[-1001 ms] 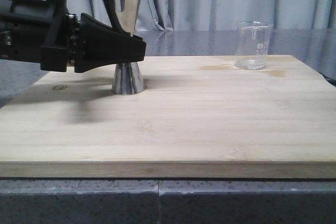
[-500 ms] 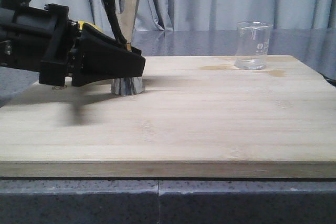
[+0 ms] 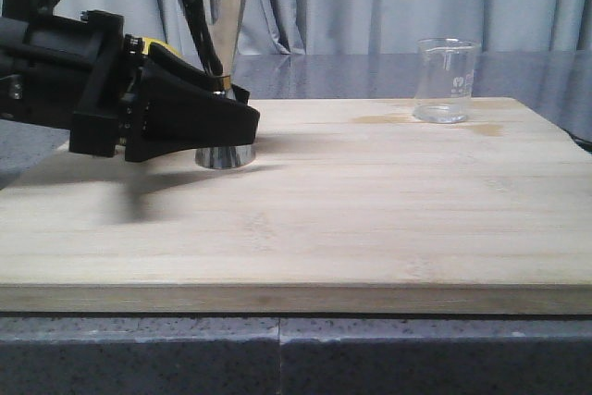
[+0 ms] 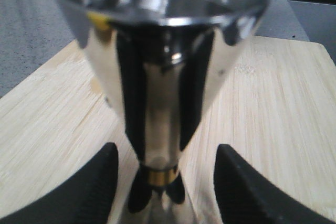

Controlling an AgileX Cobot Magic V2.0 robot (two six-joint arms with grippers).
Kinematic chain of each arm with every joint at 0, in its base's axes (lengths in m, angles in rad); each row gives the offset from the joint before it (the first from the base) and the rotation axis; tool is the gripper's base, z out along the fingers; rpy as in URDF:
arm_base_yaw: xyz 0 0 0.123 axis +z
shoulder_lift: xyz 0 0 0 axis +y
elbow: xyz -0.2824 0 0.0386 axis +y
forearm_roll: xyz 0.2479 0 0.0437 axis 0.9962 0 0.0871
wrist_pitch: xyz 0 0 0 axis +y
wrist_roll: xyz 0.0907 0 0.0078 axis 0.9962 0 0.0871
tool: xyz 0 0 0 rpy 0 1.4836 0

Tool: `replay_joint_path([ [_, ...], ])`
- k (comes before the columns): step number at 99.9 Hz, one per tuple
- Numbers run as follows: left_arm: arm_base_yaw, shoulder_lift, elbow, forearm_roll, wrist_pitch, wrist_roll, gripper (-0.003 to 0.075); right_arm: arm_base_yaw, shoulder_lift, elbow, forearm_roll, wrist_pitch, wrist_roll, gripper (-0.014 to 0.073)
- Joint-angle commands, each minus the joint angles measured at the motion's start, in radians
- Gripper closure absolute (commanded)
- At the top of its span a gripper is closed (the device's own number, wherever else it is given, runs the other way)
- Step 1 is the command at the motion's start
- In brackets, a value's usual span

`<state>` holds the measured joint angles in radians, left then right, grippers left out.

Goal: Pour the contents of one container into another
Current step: 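Open the left gripper and pull it back from the jigger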

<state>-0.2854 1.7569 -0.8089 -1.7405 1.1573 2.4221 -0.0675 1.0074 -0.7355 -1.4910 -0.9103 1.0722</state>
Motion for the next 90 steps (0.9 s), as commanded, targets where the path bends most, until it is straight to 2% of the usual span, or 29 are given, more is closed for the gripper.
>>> replay_joint_path([
  [1,-0.004,-0.034,-0.014,-0.063,0.11,-0.012,0.0295,-0.007,-0.015,-0.022,0.05,-0.008,-0.005,0.0051],
  [76,-0.002,-0.084,-0.018,-0.036,0.106,-0.04,0.0294,-0.007,-0.015,-0.022,0.05,-0.008,-0.005,0.0051],
  [90,0.025,-0.086,-0.018,-0.026,0.108,-0.067,0.0294,-0.007,-0.015,-0.022,0.05,-0.008,-0.005,0.0051],
])
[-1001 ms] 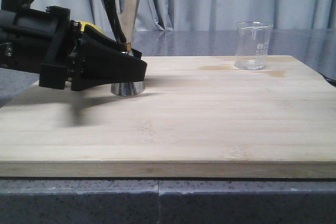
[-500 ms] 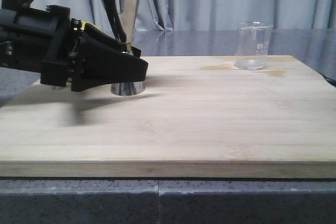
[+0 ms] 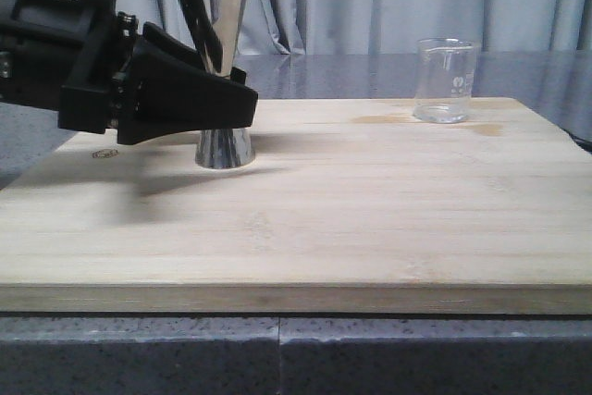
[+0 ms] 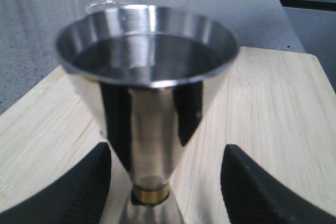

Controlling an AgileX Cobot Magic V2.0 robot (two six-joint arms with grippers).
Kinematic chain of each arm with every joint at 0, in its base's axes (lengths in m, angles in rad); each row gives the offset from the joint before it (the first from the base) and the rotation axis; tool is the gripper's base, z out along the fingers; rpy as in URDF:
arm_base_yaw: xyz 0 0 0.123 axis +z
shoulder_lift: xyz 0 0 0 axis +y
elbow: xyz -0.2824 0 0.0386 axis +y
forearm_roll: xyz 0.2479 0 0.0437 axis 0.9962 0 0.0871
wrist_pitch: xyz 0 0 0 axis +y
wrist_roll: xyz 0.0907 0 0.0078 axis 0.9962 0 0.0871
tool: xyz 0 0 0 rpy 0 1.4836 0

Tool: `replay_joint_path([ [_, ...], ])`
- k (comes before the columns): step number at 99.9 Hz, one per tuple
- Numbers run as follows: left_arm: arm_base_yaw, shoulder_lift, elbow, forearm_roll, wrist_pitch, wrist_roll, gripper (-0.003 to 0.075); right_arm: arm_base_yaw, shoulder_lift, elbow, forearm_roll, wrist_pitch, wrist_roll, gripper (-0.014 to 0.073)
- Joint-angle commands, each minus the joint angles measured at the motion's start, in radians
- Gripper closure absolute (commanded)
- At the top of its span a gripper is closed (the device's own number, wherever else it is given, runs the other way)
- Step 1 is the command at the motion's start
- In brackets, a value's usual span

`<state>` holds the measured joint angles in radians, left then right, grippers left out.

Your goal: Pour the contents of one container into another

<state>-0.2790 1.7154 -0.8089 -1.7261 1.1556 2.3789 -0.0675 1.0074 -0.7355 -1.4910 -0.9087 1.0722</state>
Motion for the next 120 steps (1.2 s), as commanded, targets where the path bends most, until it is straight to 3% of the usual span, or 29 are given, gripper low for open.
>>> replay_joint_path([
  [1,0.02,-0.045,-0.018,-0.041,0.11,-0.023,0.0294,-0.007,-0.015,-0.022,0.05,-0.009,-0.005,0.0051],
  [64,0.074,-0.099,-0.018,0.044,0.112,-0.102,0.0294,-0.007,-0.015,-0.022,0.05,-0.006,-0.005,0.0051],
  [110,0.228,-0.252,-0.018,0.119,0.112,-0.237,0.0295,-0.007,-0.015,-0.022,0.05,0.008,-0.005,0.0051],
  [120,0.263,-0.312,-0.02,0.119,0.112,-0.349,0.0302,-0.007,-0.015,-0.022,0.05,0.016,-0.005,0.0051],
])
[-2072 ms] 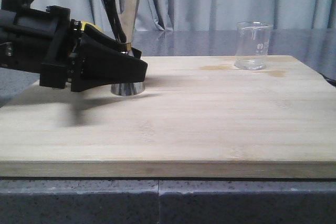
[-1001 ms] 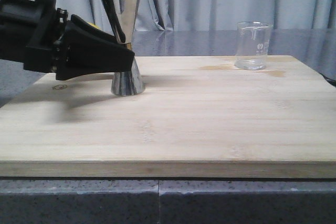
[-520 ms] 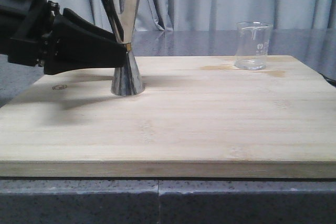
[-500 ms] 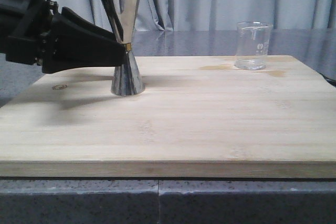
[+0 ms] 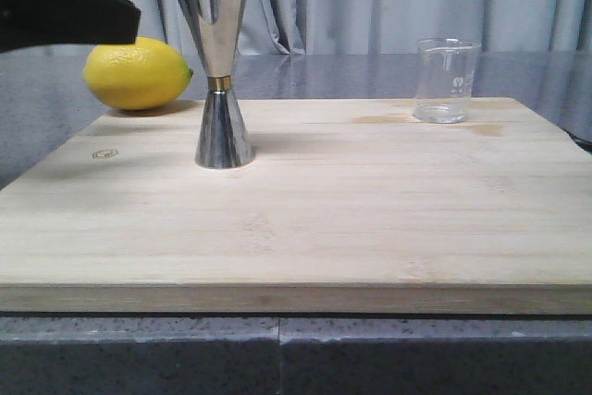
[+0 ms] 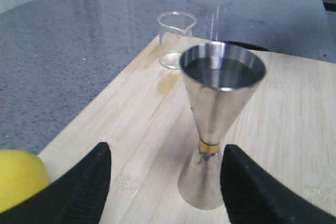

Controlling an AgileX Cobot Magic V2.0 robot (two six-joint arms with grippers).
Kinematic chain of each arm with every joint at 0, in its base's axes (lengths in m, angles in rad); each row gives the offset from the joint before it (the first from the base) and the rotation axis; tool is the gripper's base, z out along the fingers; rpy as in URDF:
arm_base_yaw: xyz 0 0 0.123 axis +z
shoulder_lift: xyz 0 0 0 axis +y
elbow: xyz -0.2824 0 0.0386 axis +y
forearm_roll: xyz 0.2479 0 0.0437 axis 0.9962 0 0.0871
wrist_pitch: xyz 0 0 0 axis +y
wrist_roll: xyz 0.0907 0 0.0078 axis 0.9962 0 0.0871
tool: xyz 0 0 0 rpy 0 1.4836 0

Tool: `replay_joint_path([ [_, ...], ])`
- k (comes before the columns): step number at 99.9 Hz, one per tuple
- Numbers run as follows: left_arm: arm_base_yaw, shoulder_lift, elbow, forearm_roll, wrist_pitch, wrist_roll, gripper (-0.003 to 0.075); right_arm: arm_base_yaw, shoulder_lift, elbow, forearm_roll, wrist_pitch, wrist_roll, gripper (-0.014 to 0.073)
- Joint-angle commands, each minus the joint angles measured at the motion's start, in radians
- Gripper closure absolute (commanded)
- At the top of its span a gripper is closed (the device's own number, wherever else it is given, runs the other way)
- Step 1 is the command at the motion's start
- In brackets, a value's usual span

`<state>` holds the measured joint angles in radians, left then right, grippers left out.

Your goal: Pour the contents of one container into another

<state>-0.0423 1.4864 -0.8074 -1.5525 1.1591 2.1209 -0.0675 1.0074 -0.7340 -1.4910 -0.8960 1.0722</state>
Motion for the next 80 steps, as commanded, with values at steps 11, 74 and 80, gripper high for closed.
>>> replay_joint_path([
  [11,0.065,-0.154,-0.031,-0.084,0.109,-0.186,0.0302,-0.007,-0.015,-0.024,0.05,0.014,-0.005,0.0051],
  [74,0.234,-0.556,-0.031,-0.203,-0.406,-0.313,0.0404,-0.007,-0.204,-0.09,0.068,0.621,0.013,0.0053],
  [80,0.234,-0.606,-0.031,-0.203,-0.485,-0.313,0.0427,-0.007,-0.248,-0.09,0.068,0.671,0.013,0.0054],
])
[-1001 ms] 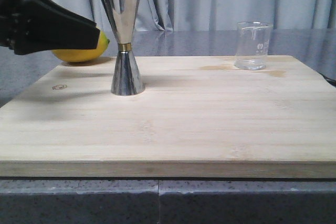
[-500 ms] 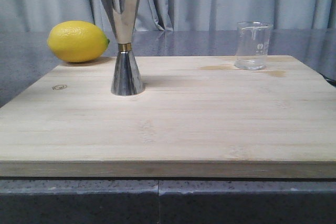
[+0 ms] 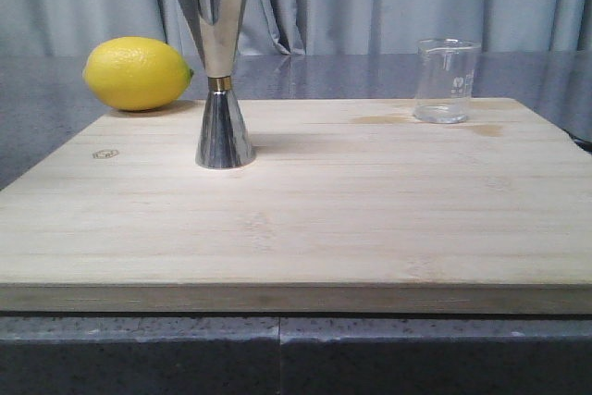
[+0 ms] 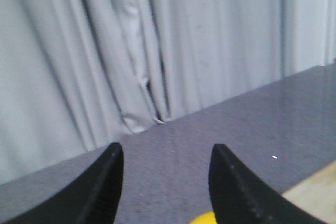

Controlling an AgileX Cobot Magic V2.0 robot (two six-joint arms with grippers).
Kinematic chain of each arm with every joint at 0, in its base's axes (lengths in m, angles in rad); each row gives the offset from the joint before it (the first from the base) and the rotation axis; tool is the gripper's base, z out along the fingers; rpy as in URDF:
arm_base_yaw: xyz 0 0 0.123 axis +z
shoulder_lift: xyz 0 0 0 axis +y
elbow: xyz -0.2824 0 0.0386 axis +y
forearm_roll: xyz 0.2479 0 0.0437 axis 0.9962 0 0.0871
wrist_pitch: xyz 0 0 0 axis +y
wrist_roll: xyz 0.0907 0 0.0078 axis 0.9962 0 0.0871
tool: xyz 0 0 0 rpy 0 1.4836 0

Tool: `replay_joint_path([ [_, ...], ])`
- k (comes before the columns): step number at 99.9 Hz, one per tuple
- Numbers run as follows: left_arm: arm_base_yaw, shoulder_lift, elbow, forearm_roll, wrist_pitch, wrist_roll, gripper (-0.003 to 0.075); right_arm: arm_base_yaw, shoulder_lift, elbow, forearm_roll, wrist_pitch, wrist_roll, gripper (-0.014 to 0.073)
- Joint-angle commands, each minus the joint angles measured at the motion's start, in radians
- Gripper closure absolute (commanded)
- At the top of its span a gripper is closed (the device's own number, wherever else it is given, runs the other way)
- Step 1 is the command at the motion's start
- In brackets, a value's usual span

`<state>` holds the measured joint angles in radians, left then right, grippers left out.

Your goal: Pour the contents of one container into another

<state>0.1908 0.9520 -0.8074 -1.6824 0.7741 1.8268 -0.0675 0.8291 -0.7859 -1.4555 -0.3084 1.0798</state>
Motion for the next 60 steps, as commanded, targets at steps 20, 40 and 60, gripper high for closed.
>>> replay_joint_path([
  [20,0.001,-0.23,-0.008,-0.074,-0.312,-0.068,0.0508,-0.007,-0.217,-0.034,0.033,0.223,0.005,0.0159],
  [40,0.001,-0.353,0.068,-0.074,-0.381,-0.072,0.0629,-0.007,-0.332,0.021,0.033,0.235,0.005,0.027],
  [60,0.001,-0.435,0.17,-0.07,-0.386,-0.072,0.0739,-0.007,-0.438,0.12,0.014,0.238,0.003,0.0466],
])
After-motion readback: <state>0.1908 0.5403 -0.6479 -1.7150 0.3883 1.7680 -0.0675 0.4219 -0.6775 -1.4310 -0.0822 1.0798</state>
